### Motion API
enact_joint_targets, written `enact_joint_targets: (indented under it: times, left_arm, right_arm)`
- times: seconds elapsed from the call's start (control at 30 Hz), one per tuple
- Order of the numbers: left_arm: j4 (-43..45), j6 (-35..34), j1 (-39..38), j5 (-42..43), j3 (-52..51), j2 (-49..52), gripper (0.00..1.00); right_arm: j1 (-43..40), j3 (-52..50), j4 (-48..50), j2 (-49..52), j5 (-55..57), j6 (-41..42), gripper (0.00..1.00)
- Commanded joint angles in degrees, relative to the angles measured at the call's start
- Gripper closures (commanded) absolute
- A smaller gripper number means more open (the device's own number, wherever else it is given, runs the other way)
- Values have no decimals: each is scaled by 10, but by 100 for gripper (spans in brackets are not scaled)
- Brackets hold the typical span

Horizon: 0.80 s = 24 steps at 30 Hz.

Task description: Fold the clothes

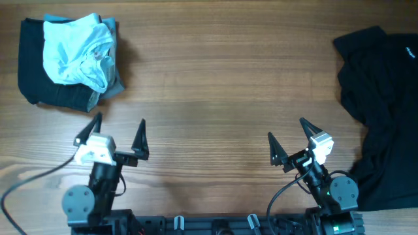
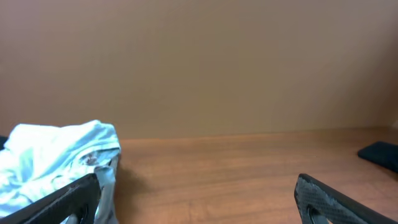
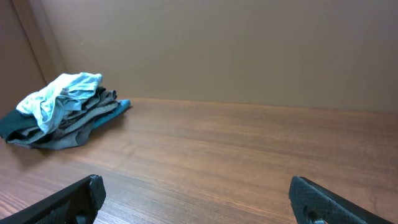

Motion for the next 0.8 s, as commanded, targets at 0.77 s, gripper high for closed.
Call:
enact_joint_targets:
  times: [0.77]
  left_arm:
    - [16, -27, 4, -3, -148, -54, 0]
  right_arm:
    - [2, 0, 1, -6, -5, 8, 0]
